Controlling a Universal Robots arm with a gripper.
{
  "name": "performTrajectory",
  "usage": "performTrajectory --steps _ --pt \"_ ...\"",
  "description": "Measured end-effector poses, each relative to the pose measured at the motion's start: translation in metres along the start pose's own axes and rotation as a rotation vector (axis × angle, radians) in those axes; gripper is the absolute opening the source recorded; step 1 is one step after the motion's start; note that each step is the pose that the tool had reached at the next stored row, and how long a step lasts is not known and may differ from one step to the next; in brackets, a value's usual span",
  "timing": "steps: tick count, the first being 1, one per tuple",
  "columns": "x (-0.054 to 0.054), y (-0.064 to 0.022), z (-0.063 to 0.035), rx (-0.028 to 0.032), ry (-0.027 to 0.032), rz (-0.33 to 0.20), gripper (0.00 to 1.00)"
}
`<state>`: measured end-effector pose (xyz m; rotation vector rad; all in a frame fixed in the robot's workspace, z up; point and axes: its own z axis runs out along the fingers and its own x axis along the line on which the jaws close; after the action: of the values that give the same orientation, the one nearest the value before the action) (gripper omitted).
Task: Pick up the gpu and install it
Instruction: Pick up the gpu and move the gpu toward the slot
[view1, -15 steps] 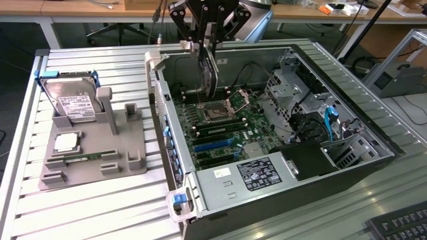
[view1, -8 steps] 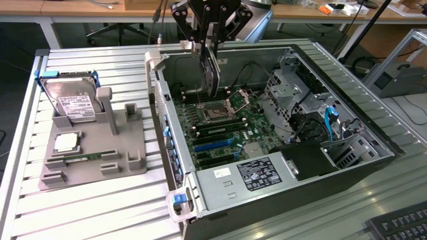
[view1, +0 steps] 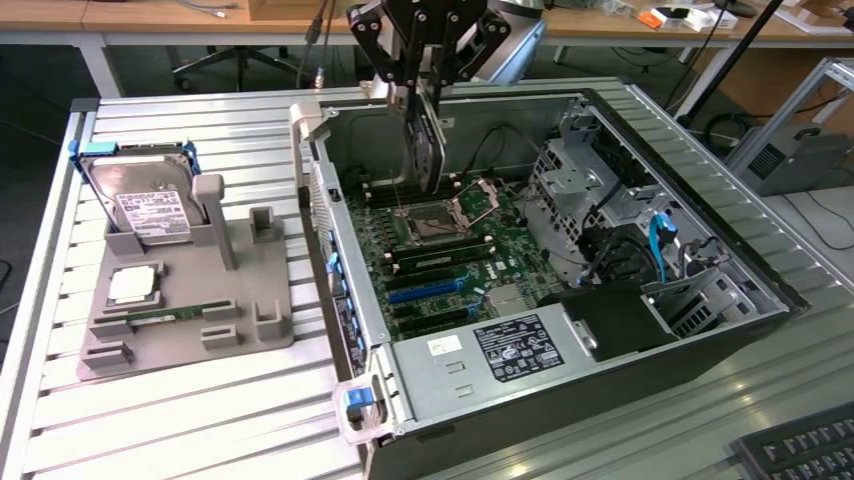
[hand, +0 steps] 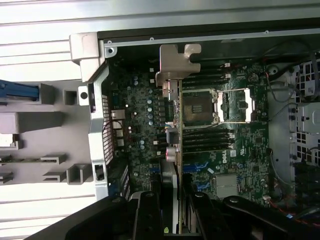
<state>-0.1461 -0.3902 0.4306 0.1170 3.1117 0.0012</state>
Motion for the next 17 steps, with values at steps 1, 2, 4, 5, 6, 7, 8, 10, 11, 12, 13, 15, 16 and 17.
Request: performTrajectory --steps 1,2,4,5,6,7,8,10,11,12,13,15,16,17 --pt "-0.0009 0.0001 0.0 0.0 0.0 0.0 0.27" --pt "-0.0014 0.0001 0.0 0.0 0.0 0.0 0.27" --pt "-0.0024 0.0002 0.0001 0.0 0.0 0.0 0.27" --pt "-0.0029 0.0002 0.0001 0.0 0.0 0.0 0.27" --pt "-0.0037 0.0003 0.0001 0.0 0.0 0.0 0.27" --pt "-0.0043 0.0003 0.0002 0.0 0.0 0.0 0.27" --pt "-0.005 0.0004 0.0002 0.0 0.0 0.0 0.27" --pt "-0.0059 0.0004 0.0002 0.0 0.0 0.0 0.27" --pt "-0.0062 0.0005 0.0002 0.0 0.0 0.0 0.27" --pt "-0.0068 0.0005 0.0002 0.0 0.0 0.0 0.27" --pt "-0.0072 0.0005 0.0003 0.0001 0.0 0.0 0.27" --pt "-0.0081 0.0006 0.0003 0.0 0.0 0.0 0.27" --pt "-0.0086 0.0007 0.0003 0.0 0.0 0.0 0.27" --pt "-0.009 0.0007 0.0003 0.0001 0.0 0.0 0.27"
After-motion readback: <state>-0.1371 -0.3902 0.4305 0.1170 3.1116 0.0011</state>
